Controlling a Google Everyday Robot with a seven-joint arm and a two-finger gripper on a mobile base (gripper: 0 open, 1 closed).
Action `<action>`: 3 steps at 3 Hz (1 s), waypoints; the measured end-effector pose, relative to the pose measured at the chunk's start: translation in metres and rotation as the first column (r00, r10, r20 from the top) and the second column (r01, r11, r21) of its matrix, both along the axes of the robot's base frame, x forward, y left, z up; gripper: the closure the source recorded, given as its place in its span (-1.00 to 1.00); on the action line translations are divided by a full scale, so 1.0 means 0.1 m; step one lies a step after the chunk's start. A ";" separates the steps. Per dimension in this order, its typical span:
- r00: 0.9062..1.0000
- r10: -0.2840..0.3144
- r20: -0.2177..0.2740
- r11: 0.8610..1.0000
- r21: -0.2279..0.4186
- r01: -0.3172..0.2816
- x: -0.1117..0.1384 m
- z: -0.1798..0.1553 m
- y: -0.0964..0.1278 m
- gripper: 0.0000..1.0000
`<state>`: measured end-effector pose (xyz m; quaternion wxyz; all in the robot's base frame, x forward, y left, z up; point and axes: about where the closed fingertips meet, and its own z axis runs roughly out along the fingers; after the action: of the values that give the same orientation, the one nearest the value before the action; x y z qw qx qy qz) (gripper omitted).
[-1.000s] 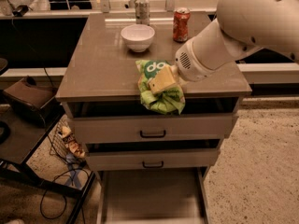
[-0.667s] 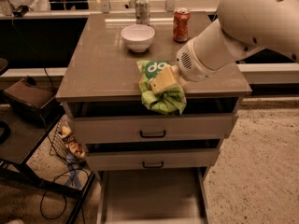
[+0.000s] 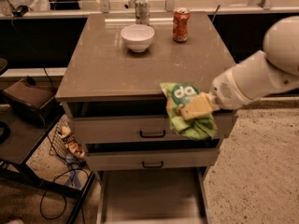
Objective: Place green rice chip bag into bottom drawer
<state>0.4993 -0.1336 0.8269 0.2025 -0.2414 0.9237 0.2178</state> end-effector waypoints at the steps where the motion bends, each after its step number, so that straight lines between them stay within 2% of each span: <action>1: 0.997 0.058 -0.055 0.998 -0.030 -0.060 -0.30 -0.43 -0.46 1.00; 2: 0.991 0.107 -0.086 0.992 -0.059 -0.112 -0.58 -0.69 -0.77 1.00; 3: 0.982 0.141 -0.122 0.983 -0.104 -0.154 -0.89 -0.85 -0.91 1.00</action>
Offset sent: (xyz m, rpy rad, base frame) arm -0.0910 -0.1184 -0.1005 -0.1023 0.1175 0.1650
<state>0.4107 -0.2246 0.7417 0.1186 -0.3073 0.9243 0.1929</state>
